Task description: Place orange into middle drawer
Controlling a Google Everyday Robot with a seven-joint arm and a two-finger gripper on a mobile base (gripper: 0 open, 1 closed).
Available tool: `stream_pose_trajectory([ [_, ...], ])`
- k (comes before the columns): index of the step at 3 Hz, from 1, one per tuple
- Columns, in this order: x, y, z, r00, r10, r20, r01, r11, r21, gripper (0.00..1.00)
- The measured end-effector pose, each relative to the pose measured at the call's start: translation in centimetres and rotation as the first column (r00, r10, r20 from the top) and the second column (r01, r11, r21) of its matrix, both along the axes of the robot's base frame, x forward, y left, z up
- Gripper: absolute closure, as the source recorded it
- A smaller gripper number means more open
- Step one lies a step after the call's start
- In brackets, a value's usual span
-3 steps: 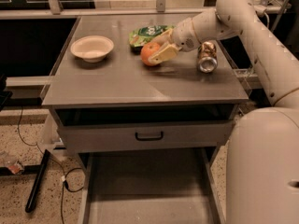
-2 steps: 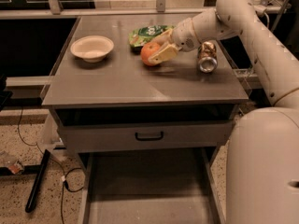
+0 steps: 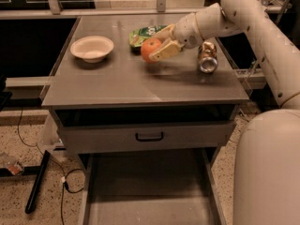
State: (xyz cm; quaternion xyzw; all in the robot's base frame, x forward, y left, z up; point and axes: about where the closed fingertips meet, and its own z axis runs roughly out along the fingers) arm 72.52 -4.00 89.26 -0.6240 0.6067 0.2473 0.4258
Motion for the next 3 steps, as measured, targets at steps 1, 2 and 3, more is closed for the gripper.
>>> stream_pose_trajectory([
  [1,-2.6,-1.2,1.7,0.9987,0.025,0.044,-0.026,0.999,0.027,1.00],
  [2,-6.7,-3.7,2.3,0.9964,0.029,0.080,-0.032,0.999,0.033,1.00],
  [3,-11.9,-6.6,1.7,0.9952,0.019,0.096,-0.022,0.999,0.030,1.00],
])
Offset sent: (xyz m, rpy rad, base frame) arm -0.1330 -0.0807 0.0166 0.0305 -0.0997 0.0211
